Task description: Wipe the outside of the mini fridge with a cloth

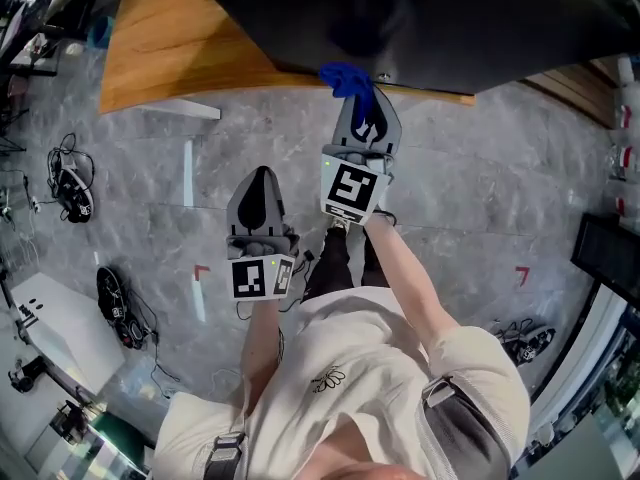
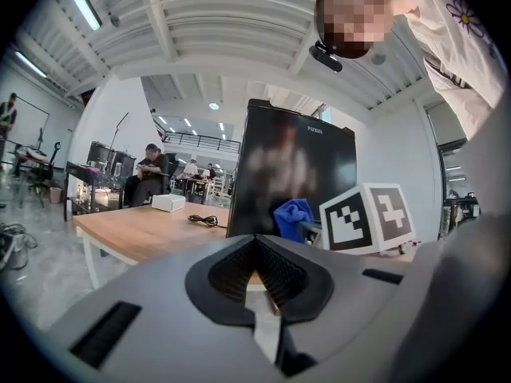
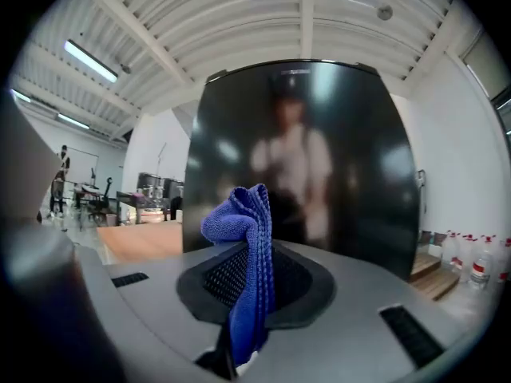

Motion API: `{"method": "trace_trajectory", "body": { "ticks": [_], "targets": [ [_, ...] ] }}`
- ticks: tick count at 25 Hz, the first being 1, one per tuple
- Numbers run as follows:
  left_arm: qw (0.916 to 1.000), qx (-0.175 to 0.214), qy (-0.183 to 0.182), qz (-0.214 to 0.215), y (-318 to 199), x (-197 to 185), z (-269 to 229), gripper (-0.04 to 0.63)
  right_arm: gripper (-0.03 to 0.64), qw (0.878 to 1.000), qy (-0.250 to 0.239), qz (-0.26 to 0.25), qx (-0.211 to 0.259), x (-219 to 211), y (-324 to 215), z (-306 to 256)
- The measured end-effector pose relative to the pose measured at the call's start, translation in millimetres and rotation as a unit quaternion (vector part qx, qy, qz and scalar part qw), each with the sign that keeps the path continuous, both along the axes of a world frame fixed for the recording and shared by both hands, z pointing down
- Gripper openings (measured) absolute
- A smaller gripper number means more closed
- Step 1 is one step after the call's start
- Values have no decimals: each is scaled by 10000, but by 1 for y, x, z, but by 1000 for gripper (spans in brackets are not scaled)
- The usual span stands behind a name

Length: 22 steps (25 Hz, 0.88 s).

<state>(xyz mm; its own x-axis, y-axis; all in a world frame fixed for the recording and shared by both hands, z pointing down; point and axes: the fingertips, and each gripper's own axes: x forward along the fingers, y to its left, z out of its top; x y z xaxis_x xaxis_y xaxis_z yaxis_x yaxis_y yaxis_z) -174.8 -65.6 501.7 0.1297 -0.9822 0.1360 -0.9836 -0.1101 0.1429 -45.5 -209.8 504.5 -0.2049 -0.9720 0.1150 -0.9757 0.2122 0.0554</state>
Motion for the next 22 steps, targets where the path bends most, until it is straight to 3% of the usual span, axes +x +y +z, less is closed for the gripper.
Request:
{"method": "trace_trajectory", "body": {
  "ticks": [5, 9, 16, 22],
  "targets": [
    [9994, -49, 27, -344, 15, -29, 9, 5, 61, 9959, 219, -879, 16, -98, -10, 15],
    [9984, 7, -43, -564, 26, -47, 7, 5, 61, 9921, 637, -1080, 60, -135, -25, 32],
    [9969, -157, -74, -761, 48, -67, 16, 5, 61, 9927, 819, -887, -43, -138, -35, 42],
    [9986, -78, -102, -507, 41, -53, 9, 5, 61, 9958, 753, -513, -111, -91, -30, 40]
  ]
}}
